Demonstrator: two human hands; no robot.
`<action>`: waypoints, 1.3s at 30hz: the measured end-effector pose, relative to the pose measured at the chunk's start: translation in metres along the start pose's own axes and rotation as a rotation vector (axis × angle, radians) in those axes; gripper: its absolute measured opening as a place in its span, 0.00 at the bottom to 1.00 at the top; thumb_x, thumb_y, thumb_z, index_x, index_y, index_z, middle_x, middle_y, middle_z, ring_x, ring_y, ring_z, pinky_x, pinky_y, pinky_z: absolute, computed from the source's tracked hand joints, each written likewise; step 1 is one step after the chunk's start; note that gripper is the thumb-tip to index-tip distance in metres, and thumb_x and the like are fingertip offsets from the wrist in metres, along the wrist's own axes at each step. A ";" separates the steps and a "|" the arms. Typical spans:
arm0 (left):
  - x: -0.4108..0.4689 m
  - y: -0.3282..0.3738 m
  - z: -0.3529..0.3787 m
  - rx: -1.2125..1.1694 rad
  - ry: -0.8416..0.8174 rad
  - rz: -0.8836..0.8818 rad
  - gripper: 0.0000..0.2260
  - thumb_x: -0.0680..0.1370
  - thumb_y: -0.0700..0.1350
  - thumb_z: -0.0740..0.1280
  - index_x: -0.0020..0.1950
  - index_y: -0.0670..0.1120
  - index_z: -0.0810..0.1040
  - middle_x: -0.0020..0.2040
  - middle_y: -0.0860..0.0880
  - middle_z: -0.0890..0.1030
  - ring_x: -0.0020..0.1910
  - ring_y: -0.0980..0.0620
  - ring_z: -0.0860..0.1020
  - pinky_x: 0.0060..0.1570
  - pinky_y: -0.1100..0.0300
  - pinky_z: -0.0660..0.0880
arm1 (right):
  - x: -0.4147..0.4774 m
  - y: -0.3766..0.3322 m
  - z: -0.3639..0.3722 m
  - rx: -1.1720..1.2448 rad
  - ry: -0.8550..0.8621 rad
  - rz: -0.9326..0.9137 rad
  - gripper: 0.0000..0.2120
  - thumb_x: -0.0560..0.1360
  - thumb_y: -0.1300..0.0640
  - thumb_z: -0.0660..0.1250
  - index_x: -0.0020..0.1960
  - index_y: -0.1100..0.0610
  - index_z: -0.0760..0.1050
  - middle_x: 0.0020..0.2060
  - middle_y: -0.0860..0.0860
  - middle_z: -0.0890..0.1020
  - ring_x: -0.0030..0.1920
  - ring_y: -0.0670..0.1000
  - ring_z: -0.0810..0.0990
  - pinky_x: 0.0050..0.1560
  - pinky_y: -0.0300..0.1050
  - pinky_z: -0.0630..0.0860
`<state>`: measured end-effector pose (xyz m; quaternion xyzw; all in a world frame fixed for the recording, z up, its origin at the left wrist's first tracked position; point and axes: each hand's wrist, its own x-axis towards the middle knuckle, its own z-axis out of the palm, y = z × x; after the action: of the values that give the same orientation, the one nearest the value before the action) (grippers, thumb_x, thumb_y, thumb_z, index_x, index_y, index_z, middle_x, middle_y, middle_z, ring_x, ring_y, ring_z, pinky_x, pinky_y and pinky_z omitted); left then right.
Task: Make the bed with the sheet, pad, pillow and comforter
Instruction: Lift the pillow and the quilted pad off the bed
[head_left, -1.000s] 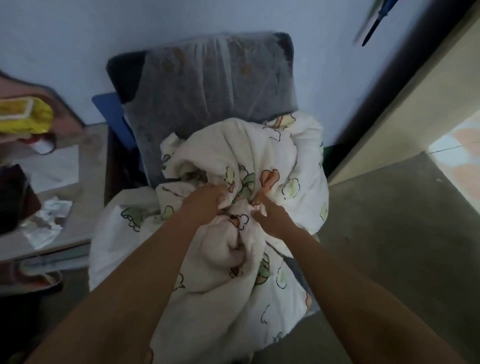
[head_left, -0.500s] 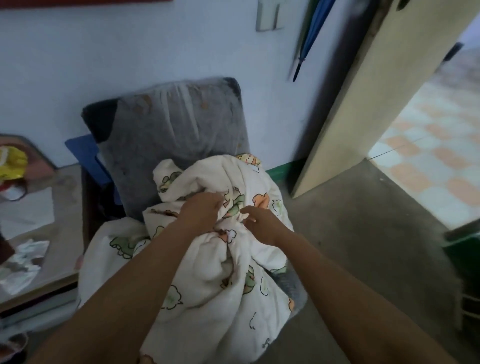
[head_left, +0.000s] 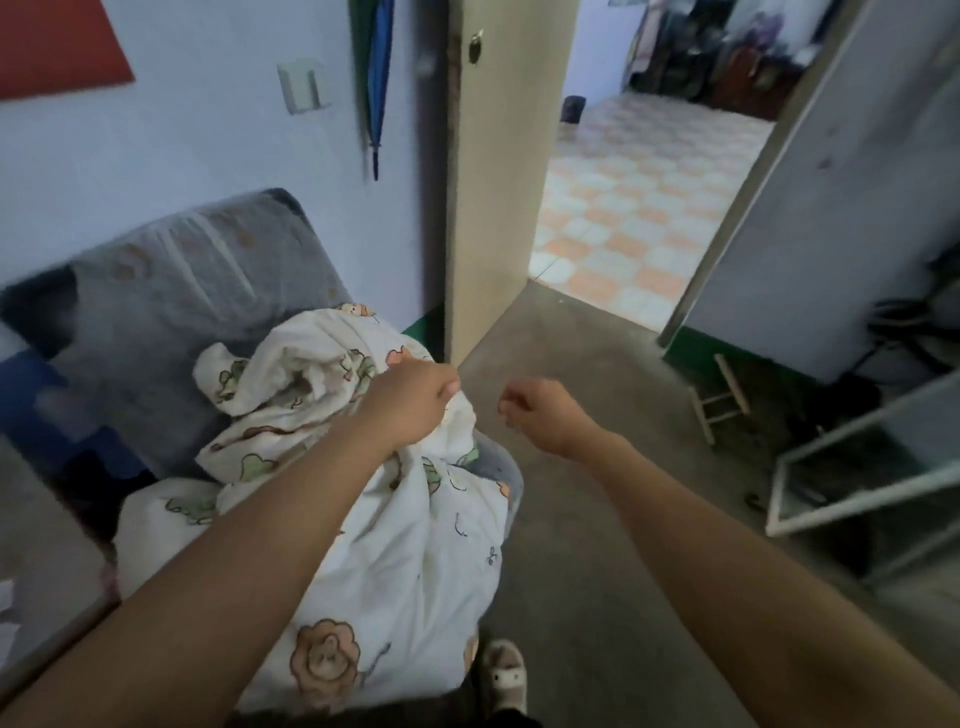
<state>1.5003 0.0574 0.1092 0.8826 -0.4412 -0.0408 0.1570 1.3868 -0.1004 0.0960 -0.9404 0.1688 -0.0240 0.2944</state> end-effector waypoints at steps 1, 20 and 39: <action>-0.009 0.016 0.000 -0.006 -0.016 0.034 0.09 0.81 0.45 0.56 0.42 0.49 0.72 0.38 0.48 0.74 0.43 0.45 0.72 0.40 0.55 0.68 | -0.022 0.003 -0.005 -0.005 0.020 0.029 0.08 0.76 0.61 0.61 0.43 0.63 0.76 0.39 0.57 0.82 0.42 0.58 0.78 0.45 0.51 0.74; -0.154 0.471 0.089 -0.128 -0.289 1.024 0.12 0.81 0.51 0.57 0.52 0.50 0.79 0.51 0.44 0.81 0.49 0.41 0.79 0.49 0.48 0.76 | -0.542 0.126 -0.105 -0.050 0.640 0.793 0.11 0.75 0.59 0.64 0.35 0.51 0.70 0.32 0.48 0.77 0.35 0.52 0.77 0.39 0.46 0.71; -0.440 0.815 0.205 -0.220 -0.554 1.634 0.06 0.78 0.46 0.61 0.46 0.49 0.77 0.49 0.45 0.82 0.50 0.42 0.78 0.43 0.54 0.72 | -0.963 0.152 -0.087 0.050 1.007 1.407 0.06 0.73 0.61 0.63 0.39 0.57 0.77 0.35 0.52 0.81 0.40 0.54 0.80 0.43 0.49 0.75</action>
<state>0.5653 -0.1015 0.1409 0.2274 -0.9525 -0.1711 0.1084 0.4213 0.0549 0.1345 -0.4878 0.8214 -0.2537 0.1515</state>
